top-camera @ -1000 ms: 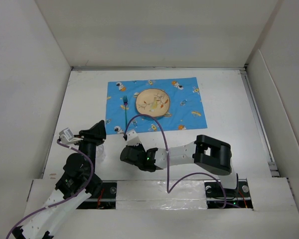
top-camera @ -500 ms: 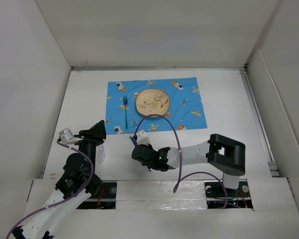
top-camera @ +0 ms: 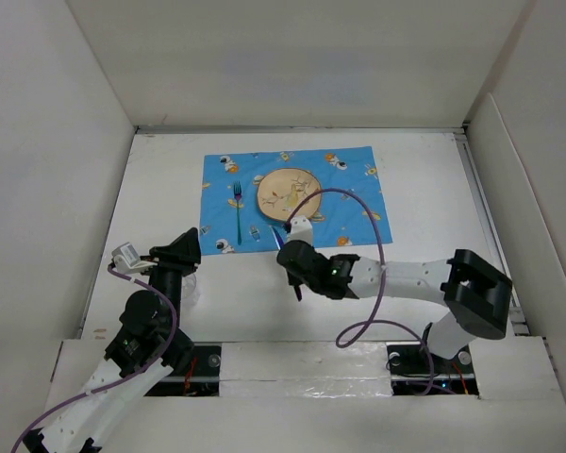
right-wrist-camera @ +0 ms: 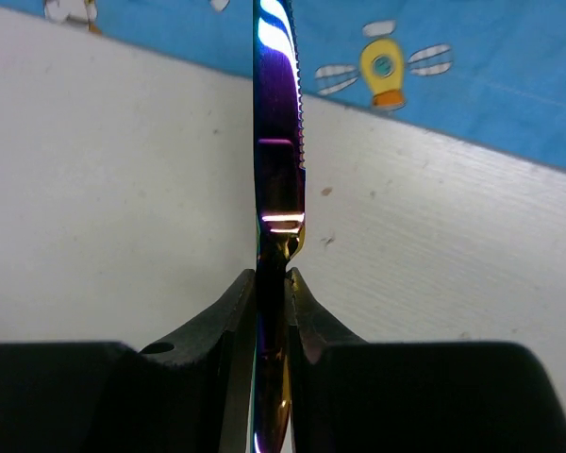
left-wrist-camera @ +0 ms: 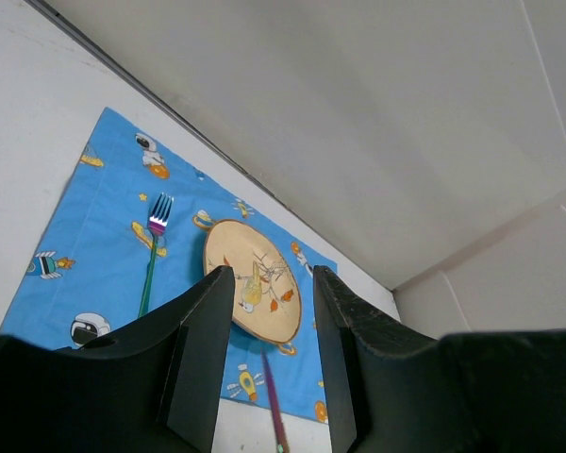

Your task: Set the dinner table for one person

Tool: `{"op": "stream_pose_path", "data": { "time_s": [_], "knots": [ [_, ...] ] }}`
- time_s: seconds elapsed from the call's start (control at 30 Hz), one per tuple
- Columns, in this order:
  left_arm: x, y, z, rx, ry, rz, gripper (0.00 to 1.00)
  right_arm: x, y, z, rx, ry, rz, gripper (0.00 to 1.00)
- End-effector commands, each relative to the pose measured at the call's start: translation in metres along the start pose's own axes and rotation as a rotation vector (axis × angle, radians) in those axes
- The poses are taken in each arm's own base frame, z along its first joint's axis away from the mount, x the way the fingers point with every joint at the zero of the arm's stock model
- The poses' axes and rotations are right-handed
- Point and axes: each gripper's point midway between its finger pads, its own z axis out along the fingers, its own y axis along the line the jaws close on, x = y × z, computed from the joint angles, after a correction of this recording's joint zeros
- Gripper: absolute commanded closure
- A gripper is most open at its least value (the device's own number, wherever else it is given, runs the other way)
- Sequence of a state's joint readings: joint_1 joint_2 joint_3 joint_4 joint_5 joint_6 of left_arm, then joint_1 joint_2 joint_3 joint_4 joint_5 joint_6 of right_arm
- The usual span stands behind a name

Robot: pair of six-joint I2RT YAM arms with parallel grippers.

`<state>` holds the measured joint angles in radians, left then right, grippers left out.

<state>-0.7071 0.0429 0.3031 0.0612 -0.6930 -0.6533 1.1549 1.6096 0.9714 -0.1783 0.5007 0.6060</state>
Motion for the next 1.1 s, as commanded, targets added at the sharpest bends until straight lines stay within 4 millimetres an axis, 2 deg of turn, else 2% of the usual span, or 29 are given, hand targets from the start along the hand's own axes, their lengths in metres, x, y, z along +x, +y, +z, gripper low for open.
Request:
{"op": "stream_pose_path", "data": {
  "time_s": [0.0,0.07,0.1,0.2,0.23,0.3,0.33,0.37,0.43,0.47,0.5,0.53,0.57,0.6,0.7,0.73,0.8,0.93,1.07],
  "knots": [
    [-0.002,-0.005,0.001,0.013,-0.007,-0.015,0.64,-0.043,-0.022,-0.006,0.013,-0.085,0.078,1.00],
    [-0.002,-0.006,0.001,0.020,-0.008,-0.017,0.64,-0.058,-0.042,-0.006,0.059,-0.108,0.079,1.00],
    [-0.001,-0.004,0.001,0.014,-0.007,-0.012,0.64,-0.072,-0.063,-0.002,0.104,-0.127,0.108,1.00],
    [-0.003,-0.007,0.000,0.022,-0.007,-0.019,0.64,-0.099,-0.091,0.005,0.138,-0.159,0.124,1.00],
    [-0.002,-0.007,0.001,0.023,-0.006,-0.017,0.64,-0.110,-0.113,0.009,0.173,-0.167,0.141,1.00],
    [-0.002,-0.005,0.001,0.017,-0.008,-0.012,0.64,-0.118,-0.136,0.020,0.217,-0.169,0.155,1.00],
    [-0.003,-0.006,0.001,0.017,-0.009,-0.015,0.64,-0.132,-0.150,0.025,0.224,-0.186,0.168,1.00],
    [-0.003,-0.006,0.001,0.020,-0.007,-0.015,0.64,-0.128,-0.161,0.037,0.250,-0.164,0.162,1.00],
    [-0.002,-0.006,0.001,0.020,-0.008,-0.014,0.64,-0.129,-0.175,0.049,0.258,-0.122,0.149,1.00],
    [-0.002,-0.005,0.001,0.016,-0.009,-0.011,0.64,-0.141,-0.186,0.054,0.275,-0.137,0.160,1.00],
    [-0.001,-0.003,0.001,0.007,-0.009,-0.006,0.64,-0.137,-0.194,0.066,0.289,-0.116,0.144,1.00],
    [-0.003,-0.004,0.001,0.009,-0.010,-0.011,0.64,-0.132,-0.196,0.073,0.276,-0.080,0.138,1.00],
    [-0.004,-0.005,0.001,0.012,-0.009,-0.012,0.64,-0.143,-0.198,0.077,0.276,-0.087,0.143,1.00],
    [-0.004,-0.006,0.001,0.018,-0.012,-0.017,0.64,-0.135,-0.204,0.087,0.291,-0.058,0.137,1.00],
    [-0.002,-0.001,0.002,0.001,-0.013,-0.003,0.64,-0.141,-0.211,0.096,0.286,-0.052,0.137,1.00],
    [-0.003,-0.003,0.001,0.001,-0.014,-0.007,0.64,-0.135,-0.211,0.103,0.282,-0.030,0.134,1.00],
    [-0.004,-0.004,0.001,0.010,-0.014,-0.011,0.64,-0.139,-0.213,0.107,0.276,-0.026,0.138,1.00],
    [-0.003,-0.002,0.002,-0.004,-0.012,-0.003,0.64,-0.134,-0.220,0.117,0.277,0.007,0.143,1.00],
    [-0.002,-0.001,0.002,-0.003,-0.013,0.001,0.64,-0.123,-0.222,0.125,0.288,0.039,0.147,1.00]
  ]
}}
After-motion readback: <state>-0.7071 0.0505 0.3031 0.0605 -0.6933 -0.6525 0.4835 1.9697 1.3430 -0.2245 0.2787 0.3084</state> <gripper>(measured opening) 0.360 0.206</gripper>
